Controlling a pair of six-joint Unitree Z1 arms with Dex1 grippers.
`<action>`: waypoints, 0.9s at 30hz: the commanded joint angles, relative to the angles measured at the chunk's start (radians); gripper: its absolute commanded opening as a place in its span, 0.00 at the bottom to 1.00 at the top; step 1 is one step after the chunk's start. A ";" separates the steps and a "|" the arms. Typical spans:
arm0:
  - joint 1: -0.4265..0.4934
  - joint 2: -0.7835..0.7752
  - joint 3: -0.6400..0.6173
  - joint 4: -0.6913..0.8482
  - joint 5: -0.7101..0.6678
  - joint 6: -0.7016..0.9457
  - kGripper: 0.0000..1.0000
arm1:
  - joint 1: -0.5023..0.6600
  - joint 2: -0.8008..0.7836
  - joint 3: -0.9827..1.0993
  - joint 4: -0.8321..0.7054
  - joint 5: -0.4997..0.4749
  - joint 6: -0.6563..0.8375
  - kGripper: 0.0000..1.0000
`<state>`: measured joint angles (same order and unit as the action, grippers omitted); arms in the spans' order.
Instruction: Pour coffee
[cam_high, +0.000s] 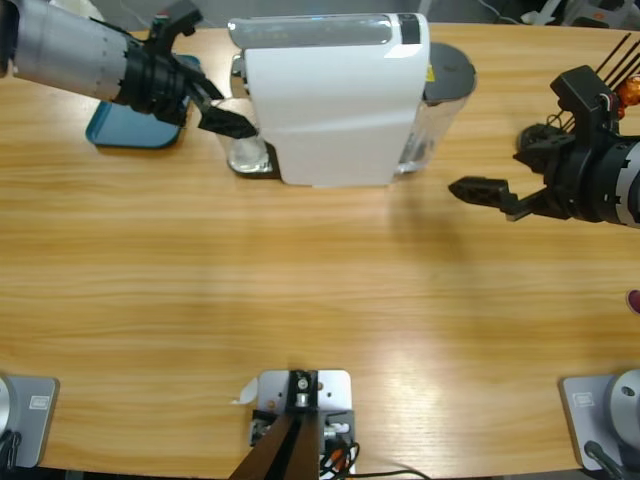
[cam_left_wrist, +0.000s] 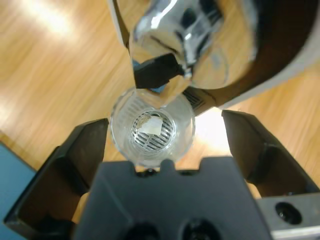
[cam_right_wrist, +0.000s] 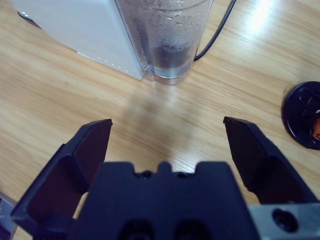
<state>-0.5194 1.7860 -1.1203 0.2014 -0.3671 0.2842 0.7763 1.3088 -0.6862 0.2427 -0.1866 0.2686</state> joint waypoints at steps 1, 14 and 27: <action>0.023 -0.082 0.050 0.117 0.030 0.035 0.99 | -0.009 0.051 0.028 -0.007 0.025 -0.011 1.00; 0.062 -0.563 0.279 0.234 0.048 -0.084 0.88 | -0.008 -0.064 0.022 0.003 0.055 -0.102 0.99; 0.105 -0.609 0.463 0.046 0.129 -0.210 0.81 | -0.016 -0.083 -0.181 0.190 -0.036 -0.285 0.52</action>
<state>-0.4201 1.1777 -0.7849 0.3399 -0.2644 0.1176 0.7762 1.1794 -0.7449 0.3387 -0.1856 0.0390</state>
